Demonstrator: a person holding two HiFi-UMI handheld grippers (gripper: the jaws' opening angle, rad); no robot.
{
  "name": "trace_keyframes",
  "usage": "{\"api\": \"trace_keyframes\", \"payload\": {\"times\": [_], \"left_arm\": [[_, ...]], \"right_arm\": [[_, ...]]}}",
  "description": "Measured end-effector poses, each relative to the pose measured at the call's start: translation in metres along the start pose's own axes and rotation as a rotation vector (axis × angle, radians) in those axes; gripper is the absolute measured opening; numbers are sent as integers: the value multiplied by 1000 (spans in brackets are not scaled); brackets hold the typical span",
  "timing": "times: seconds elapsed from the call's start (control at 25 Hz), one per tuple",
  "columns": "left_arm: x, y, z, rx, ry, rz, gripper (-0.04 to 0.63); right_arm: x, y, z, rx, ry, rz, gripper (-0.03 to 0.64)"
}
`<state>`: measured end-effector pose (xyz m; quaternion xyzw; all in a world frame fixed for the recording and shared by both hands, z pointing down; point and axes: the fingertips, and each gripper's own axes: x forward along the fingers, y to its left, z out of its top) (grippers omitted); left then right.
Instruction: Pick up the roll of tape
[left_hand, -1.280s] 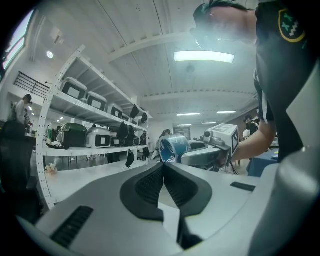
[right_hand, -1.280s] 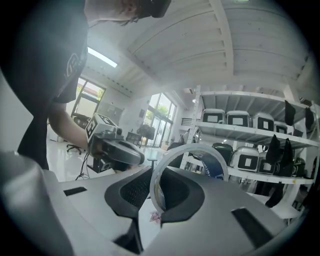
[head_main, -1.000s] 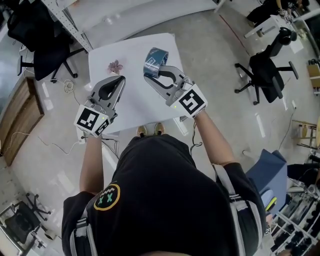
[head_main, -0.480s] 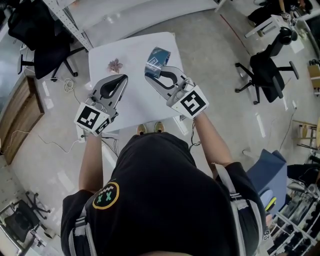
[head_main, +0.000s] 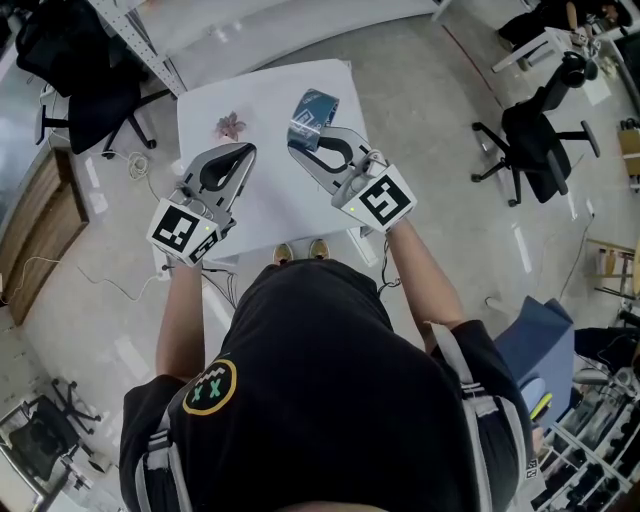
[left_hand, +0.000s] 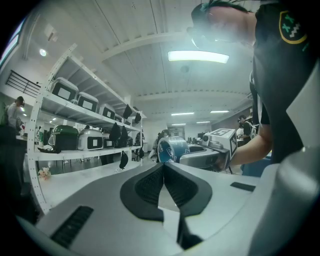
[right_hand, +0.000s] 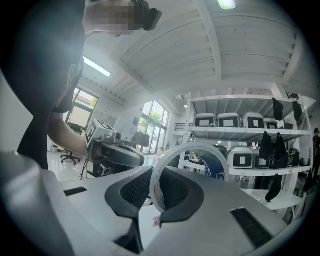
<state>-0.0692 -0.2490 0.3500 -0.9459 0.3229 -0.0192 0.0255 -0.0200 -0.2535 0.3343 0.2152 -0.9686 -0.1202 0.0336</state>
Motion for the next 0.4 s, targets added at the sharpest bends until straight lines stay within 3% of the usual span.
{"api": "trace_keyframes", "payload": {"times": [0.4], "left_arm": [[-1,0,3,11,-4,-1,18]], "right_arm": [[0,1,1,-20,-1,-3,69]]}}
